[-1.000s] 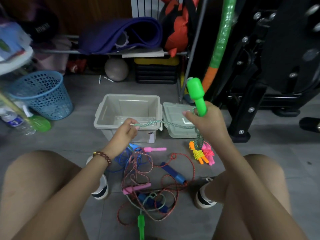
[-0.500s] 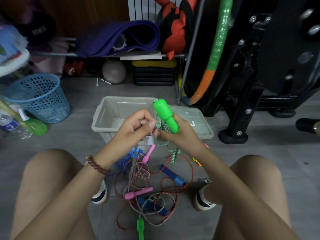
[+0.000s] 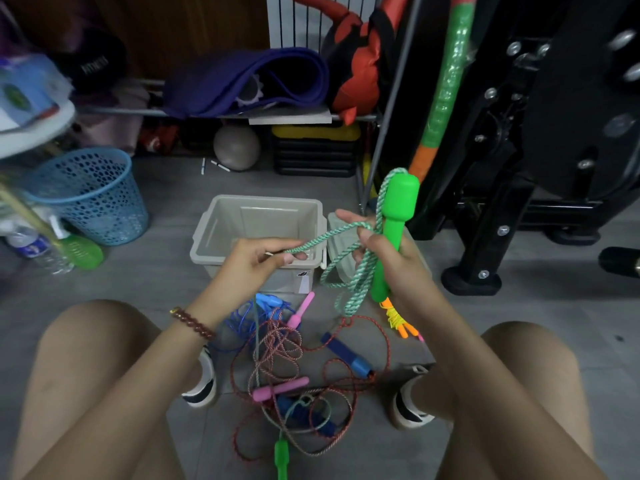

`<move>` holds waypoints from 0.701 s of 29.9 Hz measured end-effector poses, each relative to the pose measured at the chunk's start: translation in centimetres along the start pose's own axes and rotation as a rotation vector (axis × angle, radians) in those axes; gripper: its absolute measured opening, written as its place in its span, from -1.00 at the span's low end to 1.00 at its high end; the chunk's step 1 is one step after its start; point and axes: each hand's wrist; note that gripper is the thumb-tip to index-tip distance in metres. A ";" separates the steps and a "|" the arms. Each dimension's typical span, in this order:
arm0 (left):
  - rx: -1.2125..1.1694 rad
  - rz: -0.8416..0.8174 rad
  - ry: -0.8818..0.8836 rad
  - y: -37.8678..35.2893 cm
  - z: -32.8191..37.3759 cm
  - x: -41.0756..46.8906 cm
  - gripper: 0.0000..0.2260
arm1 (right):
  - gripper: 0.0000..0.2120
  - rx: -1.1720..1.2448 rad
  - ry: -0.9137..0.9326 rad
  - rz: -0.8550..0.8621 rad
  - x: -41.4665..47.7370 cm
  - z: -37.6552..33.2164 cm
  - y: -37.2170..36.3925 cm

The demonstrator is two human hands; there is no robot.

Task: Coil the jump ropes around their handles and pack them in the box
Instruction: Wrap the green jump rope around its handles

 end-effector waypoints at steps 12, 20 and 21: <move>0.162 -0.075 0.008 -0.8 -1.3 0.5 -0.84 | -0.91 0.229 0.018 0.073 0.1 -0.9 -0.5; 0.294 -0.433 0.357 2.1 -5.0 -0.3 -0.51 | -0.84 -0.268 -0.099 0.391 1.2 -0.4 2.4; 0.271 -0.344 0.317 2.5 -4.7 -0.3 -0.49 | -0.83 -0.372 -0.116 0.379 1.2 -0.2 2.6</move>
Point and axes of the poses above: each hand's wrist, its own x-axis towards the middle knuckle, its own y-axis out of the back of the hand, z = x × y, and after that the axes turned 14 degrees about -z, right-handed
